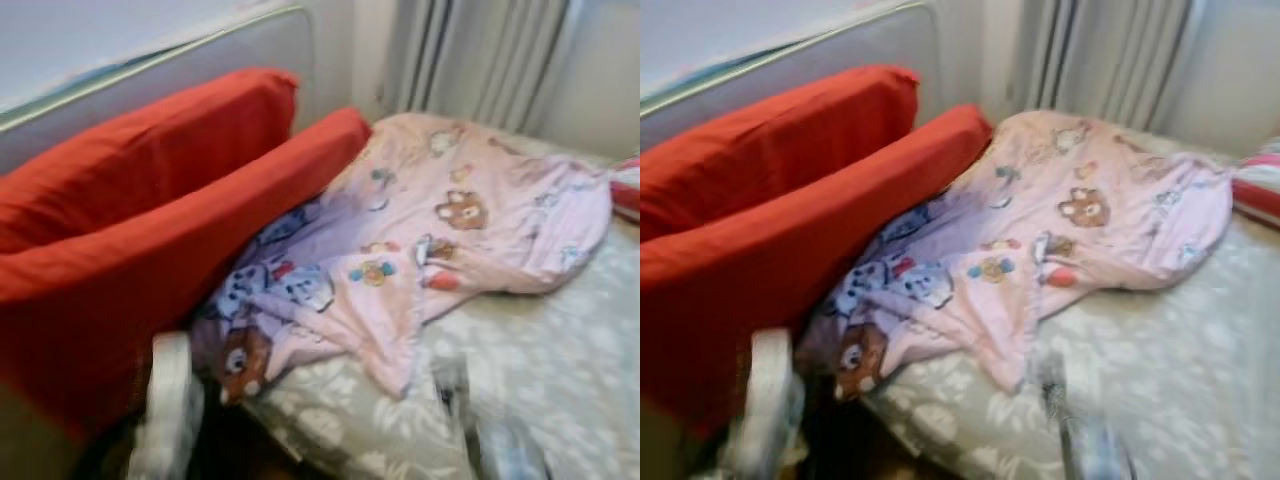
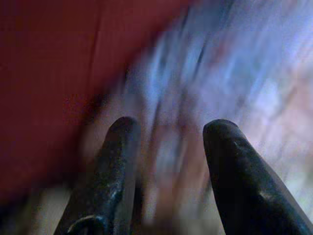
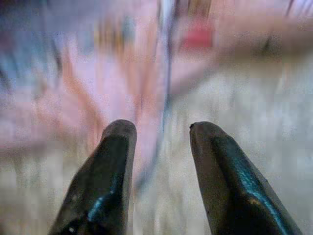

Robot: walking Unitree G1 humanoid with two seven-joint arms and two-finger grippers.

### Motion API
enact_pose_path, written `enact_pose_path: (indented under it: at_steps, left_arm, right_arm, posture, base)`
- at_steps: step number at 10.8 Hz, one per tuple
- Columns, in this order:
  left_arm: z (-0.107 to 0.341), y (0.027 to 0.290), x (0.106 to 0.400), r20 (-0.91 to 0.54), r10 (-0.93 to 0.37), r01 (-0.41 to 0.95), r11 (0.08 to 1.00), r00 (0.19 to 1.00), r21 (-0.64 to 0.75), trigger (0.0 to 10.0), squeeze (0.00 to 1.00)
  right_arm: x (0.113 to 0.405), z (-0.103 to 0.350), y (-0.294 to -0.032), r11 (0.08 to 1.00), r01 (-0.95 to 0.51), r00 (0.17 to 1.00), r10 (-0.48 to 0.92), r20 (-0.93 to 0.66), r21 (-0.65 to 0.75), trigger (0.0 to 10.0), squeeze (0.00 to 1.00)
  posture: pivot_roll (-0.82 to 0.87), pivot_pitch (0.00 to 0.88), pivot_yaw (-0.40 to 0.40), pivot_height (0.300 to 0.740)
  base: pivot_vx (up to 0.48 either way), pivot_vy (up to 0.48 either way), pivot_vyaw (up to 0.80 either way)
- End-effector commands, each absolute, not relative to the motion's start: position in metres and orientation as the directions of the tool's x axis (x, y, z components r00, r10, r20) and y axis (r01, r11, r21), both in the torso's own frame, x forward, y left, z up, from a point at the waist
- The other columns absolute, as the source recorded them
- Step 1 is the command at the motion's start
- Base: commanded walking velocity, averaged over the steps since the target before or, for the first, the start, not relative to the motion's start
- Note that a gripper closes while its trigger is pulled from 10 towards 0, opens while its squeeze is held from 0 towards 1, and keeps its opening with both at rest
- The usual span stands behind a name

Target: Clean up the room

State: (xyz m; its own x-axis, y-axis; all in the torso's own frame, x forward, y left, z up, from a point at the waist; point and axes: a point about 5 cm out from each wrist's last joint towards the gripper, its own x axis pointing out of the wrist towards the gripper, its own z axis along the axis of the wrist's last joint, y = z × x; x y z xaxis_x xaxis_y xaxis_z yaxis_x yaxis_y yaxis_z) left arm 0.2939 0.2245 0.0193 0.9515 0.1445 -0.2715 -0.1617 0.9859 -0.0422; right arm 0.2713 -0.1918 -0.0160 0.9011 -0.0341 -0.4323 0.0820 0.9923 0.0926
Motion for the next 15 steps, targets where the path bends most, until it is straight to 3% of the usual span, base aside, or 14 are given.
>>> enact_pose_path:
  at_steps: [1, 3, 6, 9, 13, 15]
  left_arm:
    - [0.011, 0.227, 0.284, -0.293, 0.142, -0.157, 0.987, 0.945, -0.028, 10.0, 0.0]
    - [0.003, 0.226, 0.278, -0.325, 0.139, -0.151, 0.989, 0.935, -0.01, 10.0, 0.0]
    - [0.013, 0.23, 0.267, -0.178, 0.161, -0.166, 0.986, 0.971, -0.014, 10.0, 0.0]
    - [0.019, 0.228, 0.277, -0.174, 0.142, -0.145, 0.989, 0.975, -0.007, 10.0, 0.0]
    - [0.022, 0.226, 0.28, -0.168, 0.12, -0.123, 0.992, 0.978, -0.009, 10.0, 0.0]
    - [0.022, 0.226, 0.28, -0.165, 0.118, -0.119, 0.993, 0.979, 0.001, 10.0, 0.0]
  right_arm:
    - [0.256, -0.028, -0.197, 0.99, 0.114, 0.875, -0.058, -0.481, 0.088, 10.0, 0.0]
    - [0.257, -0.027, -0.2, 0.989, 0.13, 0.877, -0.081, -0.474, 0.071, 10.0, 0.0]
    - [0.261, -0.015, -0.198, 0.993, 0.092, 0.94, -0.061, -0.334, 0.078, 10.0, 0.0]
    - [0.26, -0.017, -0.199, 0.991, 0.103, 0.932, -0.067, -0.355, 0.084, 10.0, 0.0]
    - [0.265, -0.012, -0.2, 0.988, 0.122, 0.94, -0.084, -0.33, 0.096, 10.0, 0.0]
    - [0.267, -0.011, -0.199, 0.988, 0.118, 0.941, -0.079, -0.329, 0.098, 10.0, 0.0]
  posture:
    - [0.18, 0.001, -0.015, 0.74]
    - [0.17, 0.008, -0.014, 0.74]
    - [0.17, 0.017, -0.025, 0.74]
    - [0.17, 0.03, -0.024, 0.74]
    - [0.17, 0.039, -0.021, 0.74]
    - [0.18, 0.042, -0.02, 0.74]
  base:
    - [0.0, 0.0, 0.0]
    - [0.0, 0.0, 0.0]
    - [0.0, 0.0, 0.0]
    - [0.0, 0.0, 0.0]
    - [0.0, 0.435, 0.0]
    - [0.0, 0.0, 0.0]
